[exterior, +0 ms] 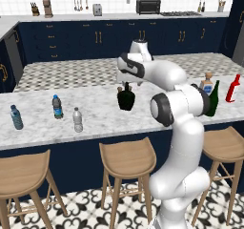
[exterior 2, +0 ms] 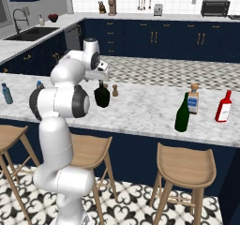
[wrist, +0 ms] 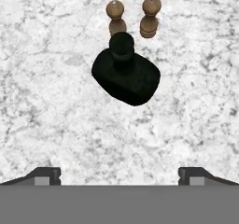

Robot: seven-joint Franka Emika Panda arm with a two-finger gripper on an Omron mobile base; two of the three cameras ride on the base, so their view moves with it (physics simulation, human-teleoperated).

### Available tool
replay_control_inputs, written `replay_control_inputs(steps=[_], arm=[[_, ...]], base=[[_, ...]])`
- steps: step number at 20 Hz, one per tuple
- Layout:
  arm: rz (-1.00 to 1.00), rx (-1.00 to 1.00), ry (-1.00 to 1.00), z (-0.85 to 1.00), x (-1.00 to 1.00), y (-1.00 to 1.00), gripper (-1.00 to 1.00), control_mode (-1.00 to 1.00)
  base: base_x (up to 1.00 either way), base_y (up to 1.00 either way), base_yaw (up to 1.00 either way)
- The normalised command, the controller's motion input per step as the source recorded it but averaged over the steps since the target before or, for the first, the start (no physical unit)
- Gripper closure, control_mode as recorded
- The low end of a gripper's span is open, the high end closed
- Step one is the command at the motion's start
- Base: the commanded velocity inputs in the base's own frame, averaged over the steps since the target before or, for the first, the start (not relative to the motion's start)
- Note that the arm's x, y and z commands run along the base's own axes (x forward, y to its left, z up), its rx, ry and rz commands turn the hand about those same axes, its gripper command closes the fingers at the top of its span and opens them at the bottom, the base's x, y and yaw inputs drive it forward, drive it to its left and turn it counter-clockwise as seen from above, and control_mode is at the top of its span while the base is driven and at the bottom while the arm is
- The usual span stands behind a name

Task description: Move the plastic bottles in the middle to the plastics group, and the glass bottles in the middle to the glass group.

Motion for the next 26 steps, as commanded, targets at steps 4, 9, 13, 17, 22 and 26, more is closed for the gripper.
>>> replay_control_inputs(steps=[4,9,13,17,22,26], arm=[[0.0,0.0,-0.11,0.0,0.11,0.0,-1.0,-1.0],[0.0,-0.01,-0.09,-0.11,0.03,-0.04,-1.0,-1.0],[0.0,-0.04,-0.11,-0.36,-0.01,0.0,-1.0,-1.0],[0.0,-0.02,-0.12,-0.18,0.02,0.04,-1.0,-1.0],[0.0,0.0,-0.04,0.0,0.14,0.01,-1.0,-1.0],[0.0,0.0,0.0,0.0,0.16,0.0,-1.0,-1.0]], base=[[0.0,0.0,0.0],[0.0,0.0,0.0],[0.0,0.0,0.0],[0.0,0.0,0.0],[0.0,0.0,0.0],[0.0,0.0,0.0]])
